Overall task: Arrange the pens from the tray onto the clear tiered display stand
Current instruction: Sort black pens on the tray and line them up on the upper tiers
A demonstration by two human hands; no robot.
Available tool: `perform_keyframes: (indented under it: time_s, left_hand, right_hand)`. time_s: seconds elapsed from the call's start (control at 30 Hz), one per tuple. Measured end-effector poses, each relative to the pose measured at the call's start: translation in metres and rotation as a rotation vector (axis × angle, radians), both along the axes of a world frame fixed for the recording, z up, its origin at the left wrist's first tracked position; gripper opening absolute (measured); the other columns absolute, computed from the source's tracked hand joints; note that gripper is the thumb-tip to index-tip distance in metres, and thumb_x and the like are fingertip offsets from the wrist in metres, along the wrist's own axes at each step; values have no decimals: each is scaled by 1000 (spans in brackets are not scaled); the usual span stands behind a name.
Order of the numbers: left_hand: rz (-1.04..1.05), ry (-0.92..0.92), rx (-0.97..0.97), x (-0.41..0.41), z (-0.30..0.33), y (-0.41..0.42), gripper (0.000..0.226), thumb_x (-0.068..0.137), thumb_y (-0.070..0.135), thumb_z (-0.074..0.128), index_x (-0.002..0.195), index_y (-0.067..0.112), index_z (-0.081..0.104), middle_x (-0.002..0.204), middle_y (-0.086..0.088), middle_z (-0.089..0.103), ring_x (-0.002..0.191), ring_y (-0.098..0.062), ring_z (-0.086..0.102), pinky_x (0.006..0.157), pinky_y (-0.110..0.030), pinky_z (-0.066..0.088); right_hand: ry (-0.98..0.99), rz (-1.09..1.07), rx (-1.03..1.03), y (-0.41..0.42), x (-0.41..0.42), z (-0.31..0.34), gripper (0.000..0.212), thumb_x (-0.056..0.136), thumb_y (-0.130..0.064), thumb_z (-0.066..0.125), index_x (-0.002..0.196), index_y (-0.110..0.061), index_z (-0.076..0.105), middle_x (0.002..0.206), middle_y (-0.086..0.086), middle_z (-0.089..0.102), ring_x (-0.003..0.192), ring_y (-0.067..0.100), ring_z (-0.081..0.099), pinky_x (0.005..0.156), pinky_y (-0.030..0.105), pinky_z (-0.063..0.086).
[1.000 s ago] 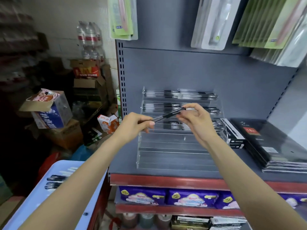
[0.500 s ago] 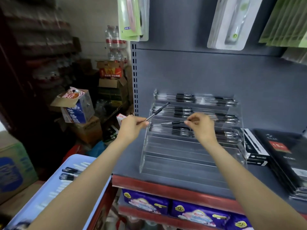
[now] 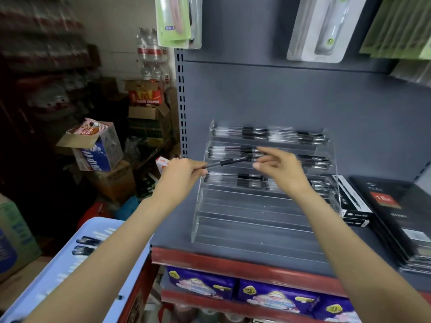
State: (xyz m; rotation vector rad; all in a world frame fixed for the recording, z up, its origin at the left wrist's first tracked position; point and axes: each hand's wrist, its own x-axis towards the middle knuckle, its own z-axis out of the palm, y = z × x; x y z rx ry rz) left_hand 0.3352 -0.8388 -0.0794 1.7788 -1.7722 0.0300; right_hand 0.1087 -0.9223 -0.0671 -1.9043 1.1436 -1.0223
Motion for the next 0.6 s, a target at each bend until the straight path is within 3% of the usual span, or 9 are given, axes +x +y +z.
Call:
perform_keyframes:
  time_s: [0.07, 0.13, 0.3, 0.37, 0.47, 0.6]
  left_hand:
    - [-31, -17, 0, -5, 5, 1, 28, 92, 27, 56, 116, 17, 66, 104, -9, 71, 94, -27, 64, 87, -34, 50]
    - [-74, -15, -16, -11, 11, -1, 31, 91, 28, 57, 118, 16, 65, 110, -7, 70, 100, -23, 65, 93, -32, 49]
    - [-30, 123, -32, -13, 9, -5, 44, 88, 23, 62, 129, 12, 54, 128, -7, 60, 118, -19, 55, 102, -26, 38]
    - [35, 191, 58, -4, 1, -10, 54, 87, 21, 64, 136, 10, 45, 136, -10, 52, 126, -21, 49, 107, -32, 36]
    - [43, 389, 171, 1, -9, -14, 55, 85, 14, 66, 136, 8, 46, 134, -10, 54, 122, -20, 53, 107, -30, 36]
    - [-2, 620, 141, -4, -12, -11, 49, 84, 2, 64, 131, 7, 51, 129, -11, 57, 114, -12, 55, 97, -19, 36]
  right_hand:
    - [-129, 128, 101, 9, 1, 6, 35, 84, -15, 68, 117, -26, 62, 101, -1, 67, 92, 12, 67, 84, 21, 51]
    - [-196, 173, 121, 14, 4, 10, 20, 85, -10, 65, 99, -24, 68, 94, 0, 69, 87, 14, 69, 82, 20, 53]
    - [-270, 28, 29, 10, -7, 8, 17, 83, -1, 65, 88, -16, 71, 85, 3, 71, 71, 5, 69, 73, 11, 52]
    - [-223, -56, 30, 5, -15, 2, 15, 84, -2, 65, 90, -14, 71, 85, 5, 70, 71, 6, 68, 74, 12, 53]
    - [-94, -112, 10, -1, -18, -8, 11, 83, -4, 67, 90, -11, 73, 86, 9, 70, 79, 18, 68, 84, 23, 53]
    - [178, -122, -124, -5, -9, -10, 11, 82, -10, 69, 91, -8, 74, 87, 4, 70, 77, 12, 60, 68, 4, 41]
